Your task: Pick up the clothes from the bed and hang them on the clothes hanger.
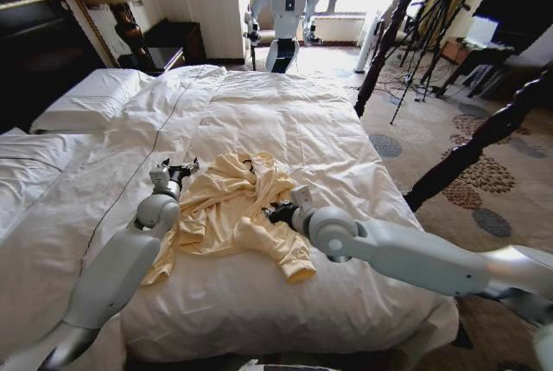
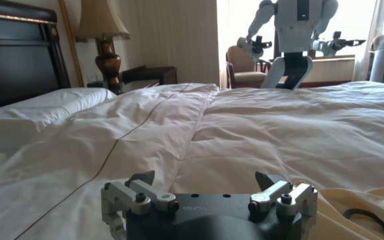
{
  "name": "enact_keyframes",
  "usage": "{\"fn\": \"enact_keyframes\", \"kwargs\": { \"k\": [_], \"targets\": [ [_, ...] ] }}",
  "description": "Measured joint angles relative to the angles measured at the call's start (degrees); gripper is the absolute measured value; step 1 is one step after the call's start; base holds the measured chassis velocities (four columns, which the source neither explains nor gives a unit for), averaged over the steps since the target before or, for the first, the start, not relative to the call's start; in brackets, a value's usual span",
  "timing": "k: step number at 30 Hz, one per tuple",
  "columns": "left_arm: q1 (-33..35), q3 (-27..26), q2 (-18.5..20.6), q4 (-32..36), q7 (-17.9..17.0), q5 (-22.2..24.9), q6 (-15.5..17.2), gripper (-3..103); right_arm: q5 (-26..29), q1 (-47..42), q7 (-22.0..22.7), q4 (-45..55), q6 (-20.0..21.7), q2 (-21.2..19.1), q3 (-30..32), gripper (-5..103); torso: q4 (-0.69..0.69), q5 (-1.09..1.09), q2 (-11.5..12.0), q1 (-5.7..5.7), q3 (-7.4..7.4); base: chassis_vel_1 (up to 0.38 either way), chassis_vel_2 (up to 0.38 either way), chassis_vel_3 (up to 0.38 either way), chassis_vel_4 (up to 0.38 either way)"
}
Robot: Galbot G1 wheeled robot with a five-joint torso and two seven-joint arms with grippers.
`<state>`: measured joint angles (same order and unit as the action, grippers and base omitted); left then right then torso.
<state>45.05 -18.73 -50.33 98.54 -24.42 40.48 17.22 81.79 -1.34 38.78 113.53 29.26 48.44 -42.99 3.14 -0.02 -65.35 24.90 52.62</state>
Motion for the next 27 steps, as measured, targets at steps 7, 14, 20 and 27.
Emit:
{"fn": "enact_keyframes", "kwargs": {
  "k": [7,14,20,27],
  "targets": [
    [0.6,0.3,0.0,0.5,0.2,-0.3,-0.5,100,-11.7,-0.3,-11.5,-24.1,-5.2,12.6,4.3,74,-0.05,-0.03,0.0,0.02,0.01,0.000,0.000,0.000,0.000],
    [1.0,0.2,0.1,0.5,0.4,-0.3,-1.2,100,-18.8,-3.0,-16.9,-41.3,-10.6,22.6,7.5,99,-0.03,-0.02,0.0,0.02,0.01,0.000,0.000,0.000,0.000],
    [2.1,-1.0,0.3,-0.5,1.3,-0.1,-1.9,100,-17.2,-5.7,-15.5,-43.1,-10.9,24.1,8.8,100,-0.02,-0.02,0.0,0.00,0.00,0.000,0.000,0.000,0.000],
    [2.2,-1.2,0.3,-1.5,1.7,-0.1,-2.9,100,-15.0,-7.6,-15.1,-42.0,-11.0,23.5,9.1,100,-0.02,-0.02,0.0,0.01,0.01,0.000,0.000,0.000,0.000]
  ]
}}
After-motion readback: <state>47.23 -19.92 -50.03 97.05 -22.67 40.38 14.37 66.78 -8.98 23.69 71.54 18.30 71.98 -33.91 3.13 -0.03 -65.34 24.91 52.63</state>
